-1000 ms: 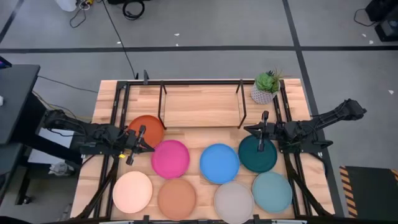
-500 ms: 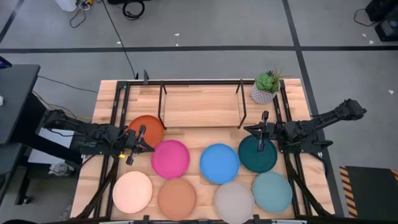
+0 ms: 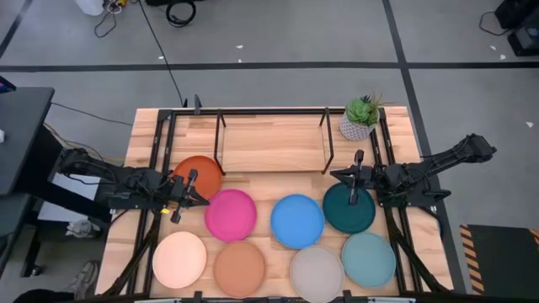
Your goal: Place and stack plates onto a shelf
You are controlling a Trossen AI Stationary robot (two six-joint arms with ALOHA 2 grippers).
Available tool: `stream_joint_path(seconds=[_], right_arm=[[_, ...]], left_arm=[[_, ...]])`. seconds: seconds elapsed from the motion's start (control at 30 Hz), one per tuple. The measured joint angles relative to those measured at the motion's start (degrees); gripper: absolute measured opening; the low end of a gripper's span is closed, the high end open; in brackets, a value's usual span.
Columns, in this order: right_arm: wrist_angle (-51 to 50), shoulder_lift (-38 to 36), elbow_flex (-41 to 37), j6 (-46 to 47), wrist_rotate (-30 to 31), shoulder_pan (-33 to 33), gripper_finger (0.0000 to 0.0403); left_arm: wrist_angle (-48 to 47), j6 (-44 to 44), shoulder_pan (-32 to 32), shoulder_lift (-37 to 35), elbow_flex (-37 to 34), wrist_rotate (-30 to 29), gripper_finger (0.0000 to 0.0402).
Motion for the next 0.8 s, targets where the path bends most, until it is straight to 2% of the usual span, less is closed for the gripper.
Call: stream_joint_path(seconds=[0.2, 0.8], right_arm=[[0.0, 0.0, 0.0, 0.0, 0.0, 0.0, 0.0023], [0.0, 0.0, 0.0, 0.0, 0.0, 0.0, 0.0023]], left_arm=[[-0.2, -5.1, 0.0, 0.0, 0.0, 0.0, 0.0013], [0.9, -4.5, 0.0, 0.1, 0.0, 0.0, 0.0013]])
